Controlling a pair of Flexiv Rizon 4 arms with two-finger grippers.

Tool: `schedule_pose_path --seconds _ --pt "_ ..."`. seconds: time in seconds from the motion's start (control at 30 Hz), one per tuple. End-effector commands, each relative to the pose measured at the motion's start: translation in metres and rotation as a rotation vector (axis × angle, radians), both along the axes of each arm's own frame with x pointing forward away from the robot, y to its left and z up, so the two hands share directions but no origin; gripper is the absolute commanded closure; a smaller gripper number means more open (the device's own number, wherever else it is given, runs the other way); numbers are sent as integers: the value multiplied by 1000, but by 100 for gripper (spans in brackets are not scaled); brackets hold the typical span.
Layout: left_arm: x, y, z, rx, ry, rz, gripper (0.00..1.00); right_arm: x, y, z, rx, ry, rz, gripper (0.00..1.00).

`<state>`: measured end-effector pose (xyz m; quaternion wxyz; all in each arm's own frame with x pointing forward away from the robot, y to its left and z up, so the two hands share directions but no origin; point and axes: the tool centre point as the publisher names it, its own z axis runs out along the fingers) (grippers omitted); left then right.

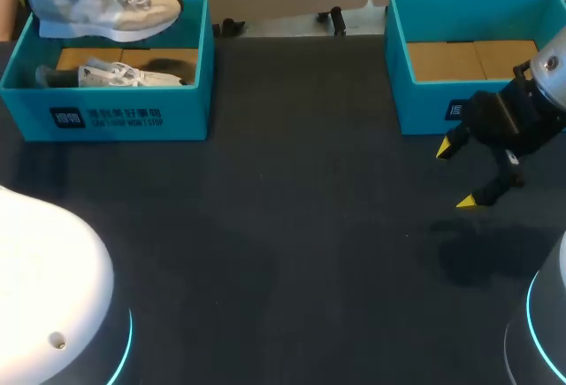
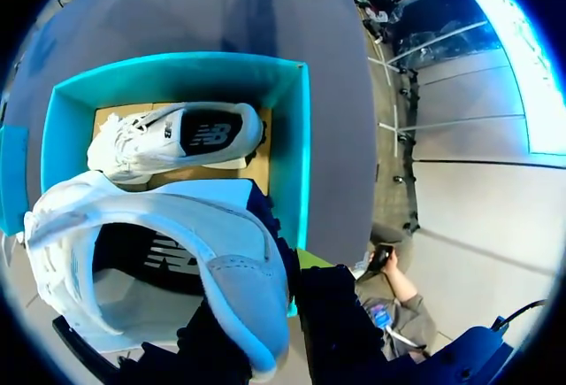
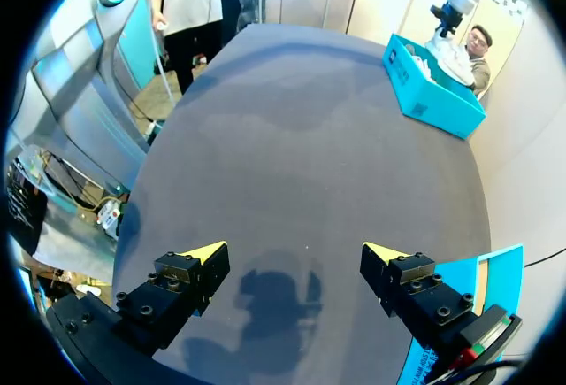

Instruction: Take the shoe out of the shoebox, open the shoe tongue, remove and reinsert the insole, then place the shoe into the shoebox

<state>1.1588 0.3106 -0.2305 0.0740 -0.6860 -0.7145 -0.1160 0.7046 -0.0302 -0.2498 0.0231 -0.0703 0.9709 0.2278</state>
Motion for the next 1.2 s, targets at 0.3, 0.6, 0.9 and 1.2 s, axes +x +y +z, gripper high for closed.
schedule_pose_path --seconds 0.3,0.6,0.9,1.2 --pt "6 2 -30 -9 -3 15 100 -1 1 -1 -3 -1 -2 0" --pt "14 -1 -53 1 -9 31 100 -1 1 -1 -3 -1 -2 0" --pt "23 -4 -68 -10 -22 38 100 -1 1 -1 -3 -1 -2 0" --pt "30 -8 -84 -3 -33 38 100 -1 1 -1 -3 -1 -2 0"
